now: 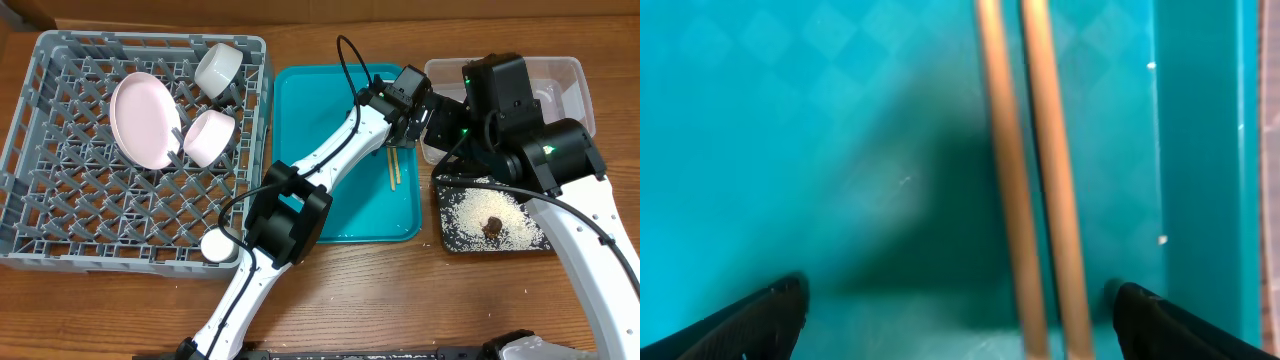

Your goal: Sort waste into correct bins and load items into the dishwasher

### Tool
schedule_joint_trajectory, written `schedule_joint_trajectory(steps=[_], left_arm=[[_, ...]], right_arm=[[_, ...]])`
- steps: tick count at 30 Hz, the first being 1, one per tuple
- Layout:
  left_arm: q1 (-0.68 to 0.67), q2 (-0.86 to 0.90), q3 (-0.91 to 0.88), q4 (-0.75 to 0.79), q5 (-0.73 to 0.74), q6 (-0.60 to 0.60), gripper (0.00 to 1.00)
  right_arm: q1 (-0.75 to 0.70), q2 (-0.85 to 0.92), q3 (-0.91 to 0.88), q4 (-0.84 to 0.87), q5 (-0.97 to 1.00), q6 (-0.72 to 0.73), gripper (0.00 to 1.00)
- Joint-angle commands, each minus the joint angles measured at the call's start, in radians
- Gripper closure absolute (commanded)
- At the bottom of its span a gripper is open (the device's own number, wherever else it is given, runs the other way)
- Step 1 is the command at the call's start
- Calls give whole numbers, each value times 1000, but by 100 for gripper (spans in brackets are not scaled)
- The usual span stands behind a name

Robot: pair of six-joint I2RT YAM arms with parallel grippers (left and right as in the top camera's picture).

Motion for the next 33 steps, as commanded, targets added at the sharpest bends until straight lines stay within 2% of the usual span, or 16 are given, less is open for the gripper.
schedule_joint_trajectory(steps=[1,4,9,16,23,29,30,33], left_arm=[[-5,51,6,-19,-29,38,0],[8,51,6,-50,-35,32,0],[58,50,8,-150,-17,-44,0],[157,32,16,-274,55,-45,0],[191,-33,69,-288,80,95,2],[191,-49,95,-274,80,144,24],[193,-48,92,-270,80,147,30],[195,-48,92,-259,80,147,30]], right_arm=[[-3,-2,-3,3,7,-1,0],[-3,-2,-3,3,7,-1,0],[-3,-2,-3,3,7,-1,0],[-3,-2,-3,3,7,-1,0],[-3,-2,-3,3,7,-1,0],[-3,-2,-3,3,7,-1,0],[-3,-2,-3,3,7,-1,0],[-3,-2,-3,3,7,-1,0]])
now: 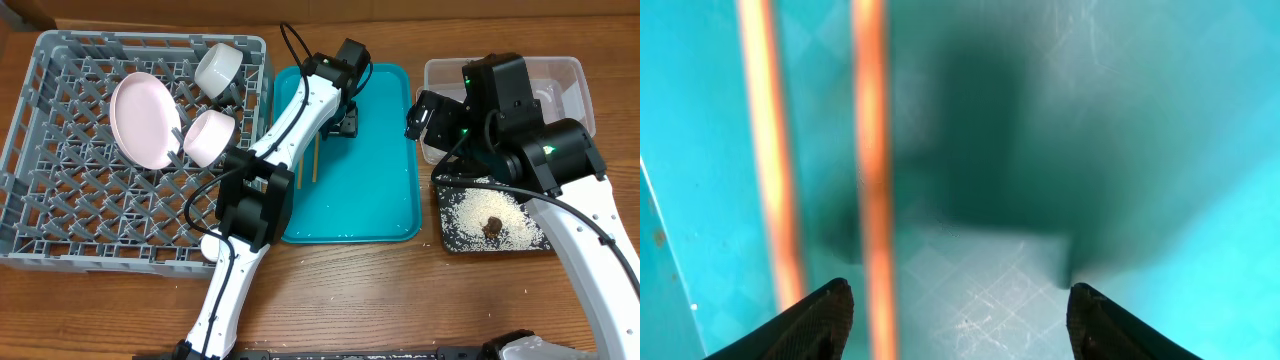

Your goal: Sort waste into correct bins and load items into the dishwasher

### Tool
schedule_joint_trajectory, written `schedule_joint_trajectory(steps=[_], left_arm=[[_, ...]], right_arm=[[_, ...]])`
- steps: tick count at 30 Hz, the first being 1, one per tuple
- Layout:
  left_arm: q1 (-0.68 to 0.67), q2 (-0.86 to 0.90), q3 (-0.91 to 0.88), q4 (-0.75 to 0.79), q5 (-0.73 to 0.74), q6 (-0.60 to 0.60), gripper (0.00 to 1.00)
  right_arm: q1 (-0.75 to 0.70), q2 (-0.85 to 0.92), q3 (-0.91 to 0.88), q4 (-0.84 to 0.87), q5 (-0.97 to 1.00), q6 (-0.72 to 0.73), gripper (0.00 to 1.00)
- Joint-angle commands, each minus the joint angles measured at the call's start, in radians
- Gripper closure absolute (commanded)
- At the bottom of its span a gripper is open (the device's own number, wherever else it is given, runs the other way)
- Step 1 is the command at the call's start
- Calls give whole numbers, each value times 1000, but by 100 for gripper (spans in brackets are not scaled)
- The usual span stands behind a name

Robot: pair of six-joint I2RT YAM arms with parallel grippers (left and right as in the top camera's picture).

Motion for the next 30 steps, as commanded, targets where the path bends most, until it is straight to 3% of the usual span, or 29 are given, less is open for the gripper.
schedule_joint_trajectory(steps=[1,11,18,30], left_arm=[[1,-36,27,21,1,27,30],[19,-18,24,35,-8,37,28],[82,-105,116,-60,1,26,24],[132,-50,99,-50,2,26,23]], right_arm=[[-3,-2,-3,3,6,-1,0],[-3,-2,-3,3,6,-1,0],[-3,-2,-3,3,6,-1,0],[-3,-2,-3,3,6,-1,0]])
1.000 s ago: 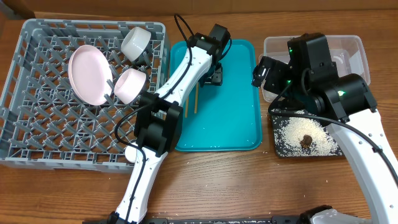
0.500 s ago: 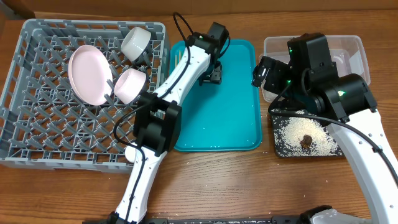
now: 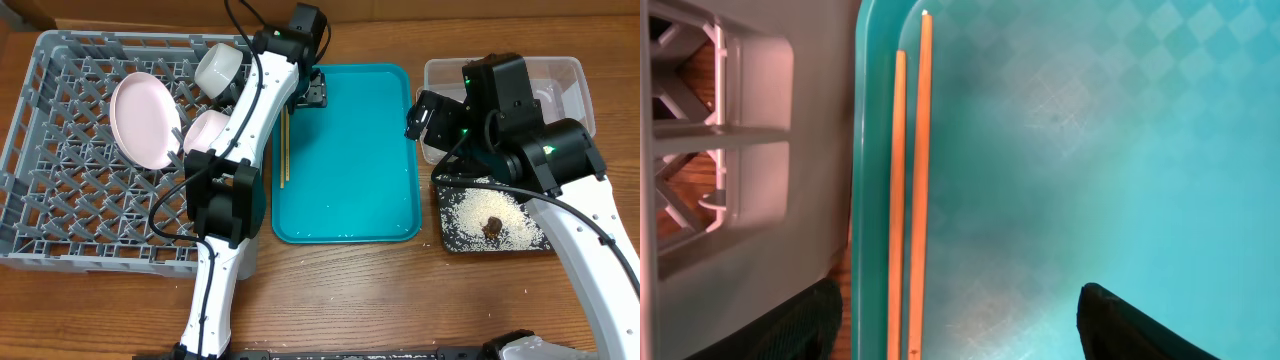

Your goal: Sort waste into correct bins and load items into the dishwasher

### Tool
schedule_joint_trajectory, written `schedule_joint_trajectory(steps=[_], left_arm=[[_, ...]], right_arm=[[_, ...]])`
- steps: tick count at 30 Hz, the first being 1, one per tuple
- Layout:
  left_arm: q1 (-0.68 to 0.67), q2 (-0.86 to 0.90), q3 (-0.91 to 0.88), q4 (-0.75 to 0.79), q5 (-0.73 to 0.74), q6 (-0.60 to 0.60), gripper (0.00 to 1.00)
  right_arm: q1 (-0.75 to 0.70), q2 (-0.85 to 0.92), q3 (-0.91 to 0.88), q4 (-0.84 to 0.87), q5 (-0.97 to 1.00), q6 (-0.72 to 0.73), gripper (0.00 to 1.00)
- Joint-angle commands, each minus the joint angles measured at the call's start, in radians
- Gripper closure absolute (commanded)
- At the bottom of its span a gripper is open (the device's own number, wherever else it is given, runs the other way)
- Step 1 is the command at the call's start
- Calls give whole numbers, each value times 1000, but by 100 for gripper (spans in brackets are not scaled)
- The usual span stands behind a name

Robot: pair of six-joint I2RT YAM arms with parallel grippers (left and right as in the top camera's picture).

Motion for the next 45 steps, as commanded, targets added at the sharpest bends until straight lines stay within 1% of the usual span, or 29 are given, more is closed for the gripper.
schedule_joint_trajectory(steps=[1,4,10,20,33,43,45], left_arm=[[-5,24,8,5,2,1,22],[-8,26,8,8,2,13,20],[-11,26,2,14,1,11,20],[-14,26,-108,84,2,12,22],[-37,26,-214,174,18,12,21],[-35,26,-254,185,13,6,22],[-31,26,-248,184,0,-13,22]], right_arm=[[-3,-2,-3,4,7,-1,0],[-3,-2,-3,4,7,-1,0],[-3,-2,-3,4,7,-1,0],[-3,-2,-3,4,7,-1,0],[-3,-2,-3,4,7,-1,0],[-3,-2,-3,4,7,-1,0],[-3,-2,-3,4,7,-1,0]])
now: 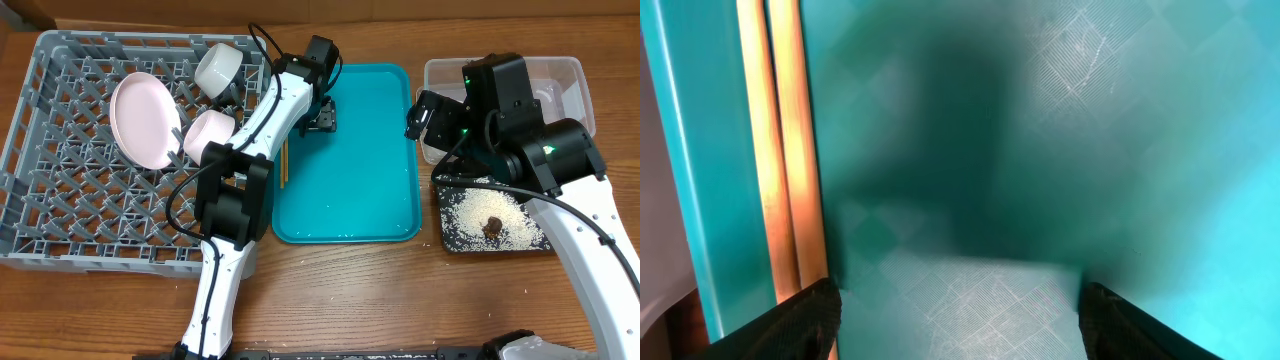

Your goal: Sort waste into correct bins and load items into the dishwasher

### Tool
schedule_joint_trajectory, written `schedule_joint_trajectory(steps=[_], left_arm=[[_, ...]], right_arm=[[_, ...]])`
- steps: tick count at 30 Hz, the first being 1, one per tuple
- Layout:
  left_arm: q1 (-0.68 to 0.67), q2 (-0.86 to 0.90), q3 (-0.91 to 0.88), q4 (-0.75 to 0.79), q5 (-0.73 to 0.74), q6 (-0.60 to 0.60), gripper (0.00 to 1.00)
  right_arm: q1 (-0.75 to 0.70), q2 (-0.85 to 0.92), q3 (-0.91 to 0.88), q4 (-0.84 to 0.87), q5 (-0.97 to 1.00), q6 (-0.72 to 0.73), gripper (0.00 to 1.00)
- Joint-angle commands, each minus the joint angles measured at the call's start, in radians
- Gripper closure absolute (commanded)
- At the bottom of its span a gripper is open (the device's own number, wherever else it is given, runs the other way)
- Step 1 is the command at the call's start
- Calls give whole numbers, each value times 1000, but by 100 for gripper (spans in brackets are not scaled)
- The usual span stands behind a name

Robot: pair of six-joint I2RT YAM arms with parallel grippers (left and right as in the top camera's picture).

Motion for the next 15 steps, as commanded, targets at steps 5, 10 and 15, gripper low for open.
schedule_joint_trajectory(steps=[5,10,15], left_arm=[[10,19,80,-41,-16,-15,21],[10,19,198,-119,-57,-16,21],[11,19,167,-115,-75,-20,21]], right_arm=[[-3,-2,-3,3,6,-1,0],[-3,-2,-3,3,6,-1,0],[-3,-2,-3,3,6,-1,0]])
